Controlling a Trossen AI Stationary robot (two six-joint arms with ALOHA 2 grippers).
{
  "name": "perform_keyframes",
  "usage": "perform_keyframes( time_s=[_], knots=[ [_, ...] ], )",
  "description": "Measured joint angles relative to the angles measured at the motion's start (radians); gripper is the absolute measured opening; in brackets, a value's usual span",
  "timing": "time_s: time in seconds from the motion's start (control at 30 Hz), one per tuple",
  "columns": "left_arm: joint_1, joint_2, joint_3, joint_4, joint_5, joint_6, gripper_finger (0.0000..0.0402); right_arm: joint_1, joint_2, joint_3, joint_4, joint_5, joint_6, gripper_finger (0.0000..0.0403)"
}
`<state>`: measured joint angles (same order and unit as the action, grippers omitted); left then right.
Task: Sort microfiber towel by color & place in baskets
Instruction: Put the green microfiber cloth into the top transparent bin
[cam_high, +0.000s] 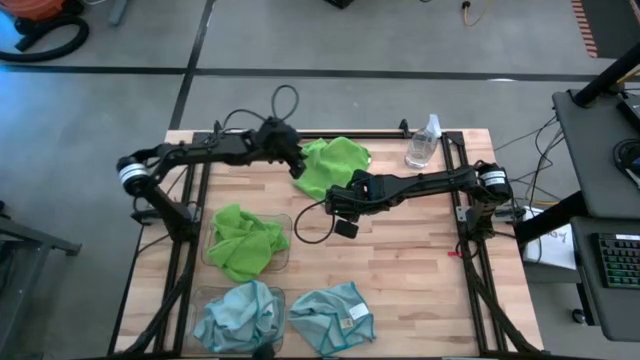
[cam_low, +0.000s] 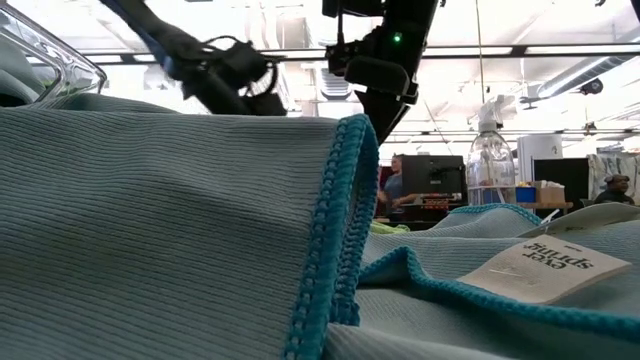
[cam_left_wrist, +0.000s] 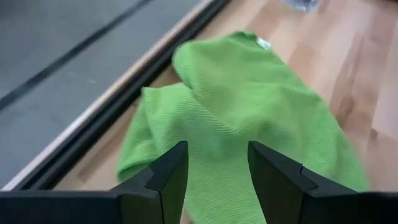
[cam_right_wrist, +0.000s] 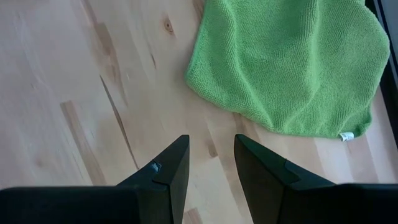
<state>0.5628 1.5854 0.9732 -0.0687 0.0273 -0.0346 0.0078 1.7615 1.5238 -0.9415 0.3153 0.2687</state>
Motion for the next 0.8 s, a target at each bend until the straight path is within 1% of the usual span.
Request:
perform_keyframes(
  time_s=[0.13, 0.23, 0.4, 0.5, 0.6, 0.8],
  knots=[
    [-0.014, 0.080, 0.087, -0.087, 0.001, 0.040, 0.0151, 0.000, 0.000, 0.000, -0.021, 0.000, 0.000, 0.0123],
    [-0.012, 0.124, 0.120, -0.128, -0.008, 0.053, 0.0151, 0.000, 0.000, 0.000, -0.044, 0.000, 0.008, 0.0123],
    [-0.004, 0.172, 0.126, -0.127, -0.028, 0.060, 0.0151, 0.000, 0.000, -0.008, -0.053, 0.000, 0.010, 0.0123],
    [-0.005, 0.189, 0.126, -0.119, -0.083, 0.064, 0.0151, 0.000, 0.000, -0.015, -0.052, 0.000, 0.010, 0.0123],
    [-0.004, 0.196, 0.126, -0.116, -0.108, 0.062, 0.0151, 0.000, 0.000, -0.026, -0.053, 0.000, 0.011, 0.0123],
    [-0.006, 0.196, 0.131, -0.116, -0.106, 0.062, 0.0151, 0.000, 0.000, -0.053, -0.049, 0.000, 0.012, 0.0123]
  ],
)
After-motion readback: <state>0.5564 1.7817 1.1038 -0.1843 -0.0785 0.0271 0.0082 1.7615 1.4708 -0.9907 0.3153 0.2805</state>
